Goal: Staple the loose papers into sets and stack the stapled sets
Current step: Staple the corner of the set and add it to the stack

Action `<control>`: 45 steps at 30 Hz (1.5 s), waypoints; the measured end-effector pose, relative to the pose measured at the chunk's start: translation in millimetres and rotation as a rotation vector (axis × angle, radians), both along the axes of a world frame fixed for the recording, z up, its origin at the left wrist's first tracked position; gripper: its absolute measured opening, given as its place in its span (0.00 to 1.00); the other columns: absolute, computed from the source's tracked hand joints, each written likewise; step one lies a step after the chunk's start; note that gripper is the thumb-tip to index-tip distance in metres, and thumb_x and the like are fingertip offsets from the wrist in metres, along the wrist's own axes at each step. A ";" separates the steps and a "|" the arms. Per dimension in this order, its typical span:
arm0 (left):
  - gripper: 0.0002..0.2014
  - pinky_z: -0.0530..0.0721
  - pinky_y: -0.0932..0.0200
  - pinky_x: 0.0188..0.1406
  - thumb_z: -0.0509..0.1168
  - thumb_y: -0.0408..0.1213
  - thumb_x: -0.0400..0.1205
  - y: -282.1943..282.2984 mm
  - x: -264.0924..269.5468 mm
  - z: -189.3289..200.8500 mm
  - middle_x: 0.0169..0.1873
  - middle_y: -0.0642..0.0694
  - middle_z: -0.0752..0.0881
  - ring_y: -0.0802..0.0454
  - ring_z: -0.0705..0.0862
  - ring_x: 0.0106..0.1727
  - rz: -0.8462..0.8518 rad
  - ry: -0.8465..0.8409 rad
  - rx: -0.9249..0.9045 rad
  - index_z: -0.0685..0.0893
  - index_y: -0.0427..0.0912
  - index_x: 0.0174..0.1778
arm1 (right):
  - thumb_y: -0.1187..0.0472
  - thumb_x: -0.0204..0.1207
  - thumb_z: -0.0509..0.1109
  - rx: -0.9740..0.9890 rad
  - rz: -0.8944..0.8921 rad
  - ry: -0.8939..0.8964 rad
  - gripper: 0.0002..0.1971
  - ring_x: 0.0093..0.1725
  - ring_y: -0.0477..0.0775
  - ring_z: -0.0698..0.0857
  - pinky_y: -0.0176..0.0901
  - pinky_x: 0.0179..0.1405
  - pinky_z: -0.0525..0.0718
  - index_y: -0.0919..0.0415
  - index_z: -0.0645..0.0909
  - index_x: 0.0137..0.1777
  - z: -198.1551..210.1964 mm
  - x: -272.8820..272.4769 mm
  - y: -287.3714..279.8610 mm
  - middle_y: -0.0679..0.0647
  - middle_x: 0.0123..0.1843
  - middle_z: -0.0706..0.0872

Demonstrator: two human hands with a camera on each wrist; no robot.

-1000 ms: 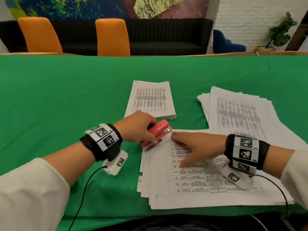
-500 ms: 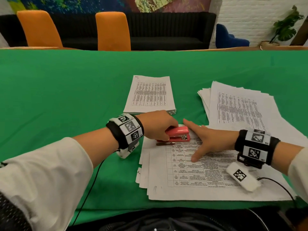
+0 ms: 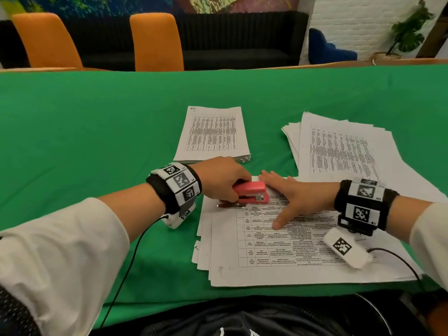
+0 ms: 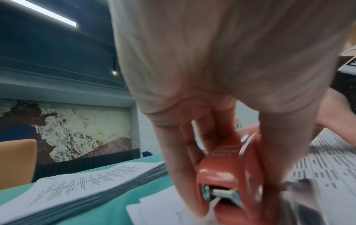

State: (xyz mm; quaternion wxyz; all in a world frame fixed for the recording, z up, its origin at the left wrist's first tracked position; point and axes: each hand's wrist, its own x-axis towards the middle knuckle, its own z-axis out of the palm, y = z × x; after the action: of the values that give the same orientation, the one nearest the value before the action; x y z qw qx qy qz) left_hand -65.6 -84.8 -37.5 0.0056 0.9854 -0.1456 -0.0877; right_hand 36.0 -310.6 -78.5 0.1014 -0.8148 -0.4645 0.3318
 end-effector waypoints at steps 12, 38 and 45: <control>0.10 0.75 0.56 0.34 0.71 0.46 0.82 23.4 -14.6 -5.2 0.41 0.50 0.86 0.51 0.81 0.40 0.100 -0.016 -0.032 0.85 0.49 0.56 | 0.37 0.71 0.82 -0.030 -0.010 -0.011 0.66 0.88 0.39 0.33 0.53 0.89 0.29 0.48 0.32 0.92 6.0 -5.2 0.0 0.42 0.92 0.32; 0.28 0.91 0.52 0.28 0.89 0.47 0.67 28.8 -21.1 26.9 0.34 0.43 0.93 0.49 0.94 0.34 0.691 -0.342 -0.965 0.84 0.28 0.43 | 0.64 0.92 0.63 0.824 -0.772 0.870 0.13 0.61 0.61 0.93 0.58 0.59 0.93 0.70 0.84 0.68 29.8 -58.0 77.1 0.66 0.61 0.93; 0.23 0.92 0.51 0.30 0.88 0.46 0.68 25.4 -27.0 30.5 0.31 0.43 0.93 0.48 0.94 0.32 0.684 -0.359 -1.004 0.83 0.36 0.38 | 0.63 0.87 0.71 0.870 -0.835 0.830 0.12 0.55 0.62 0.95 0.56 0.49 0.96 0.71 0.87 0.63 30.8 -61.6 81.0 0.66 0.56 0.94</control>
State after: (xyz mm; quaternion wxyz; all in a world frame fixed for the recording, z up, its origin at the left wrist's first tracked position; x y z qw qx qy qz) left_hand -92.6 -59.4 -6.9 0.4702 0.8530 0.1554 0.1647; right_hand -25.6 -229.6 -47.8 0.7015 -0.6172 -0.1283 0.3324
